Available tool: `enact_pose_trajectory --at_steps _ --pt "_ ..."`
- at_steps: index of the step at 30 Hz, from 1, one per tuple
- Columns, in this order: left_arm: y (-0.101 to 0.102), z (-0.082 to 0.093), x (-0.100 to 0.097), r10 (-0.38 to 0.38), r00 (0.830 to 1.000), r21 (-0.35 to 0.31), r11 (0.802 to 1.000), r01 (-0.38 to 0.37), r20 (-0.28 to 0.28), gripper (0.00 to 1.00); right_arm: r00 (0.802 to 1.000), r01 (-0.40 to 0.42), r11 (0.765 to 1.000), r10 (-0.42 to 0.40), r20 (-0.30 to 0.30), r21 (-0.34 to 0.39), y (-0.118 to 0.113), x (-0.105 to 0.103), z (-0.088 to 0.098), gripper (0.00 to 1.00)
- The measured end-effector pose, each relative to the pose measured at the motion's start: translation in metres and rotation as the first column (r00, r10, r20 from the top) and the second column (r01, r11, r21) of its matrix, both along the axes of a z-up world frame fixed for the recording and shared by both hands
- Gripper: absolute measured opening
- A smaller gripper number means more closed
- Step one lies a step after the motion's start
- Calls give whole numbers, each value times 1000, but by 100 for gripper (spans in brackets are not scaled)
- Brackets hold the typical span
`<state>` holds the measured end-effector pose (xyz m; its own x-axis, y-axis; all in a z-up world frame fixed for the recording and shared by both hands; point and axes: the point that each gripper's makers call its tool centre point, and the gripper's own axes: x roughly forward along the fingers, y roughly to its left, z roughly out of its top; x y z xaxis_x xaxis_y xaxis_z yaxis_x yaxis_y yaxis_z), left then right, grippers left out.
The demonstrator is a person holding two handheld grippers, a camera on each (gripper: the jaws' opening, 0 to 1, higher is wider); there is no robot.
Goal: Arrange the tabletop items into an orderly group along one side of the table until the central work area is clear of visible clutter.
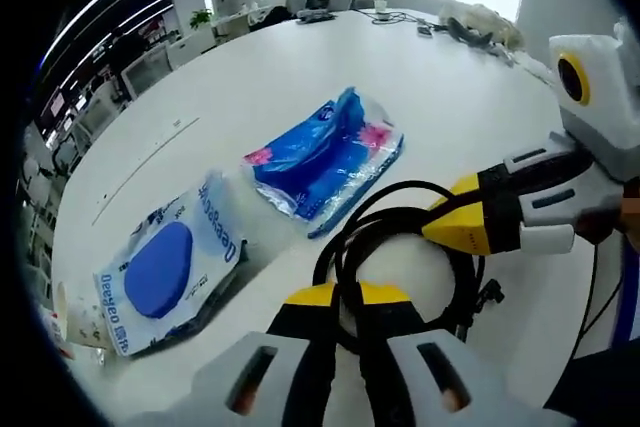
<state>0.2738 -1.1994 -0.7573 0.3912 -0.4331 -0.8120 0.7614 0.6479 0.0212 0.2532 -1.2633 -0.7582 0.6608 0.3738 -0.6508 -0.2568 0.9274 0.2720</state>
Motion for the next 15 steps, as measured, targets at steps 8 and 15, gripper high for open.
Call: enact_pose_trajectory --at_steps 8,15 --pt "0 -3 1 -3 1000 -1 1000 3 -2 6 1000 1 1000 -1 -1 -16 0 2 -1 3" --pt "-1 -4 7 -26 1000 6 1000 26 4 6 1000 9 1000 -9 3 -16 -1 8 -2 3"
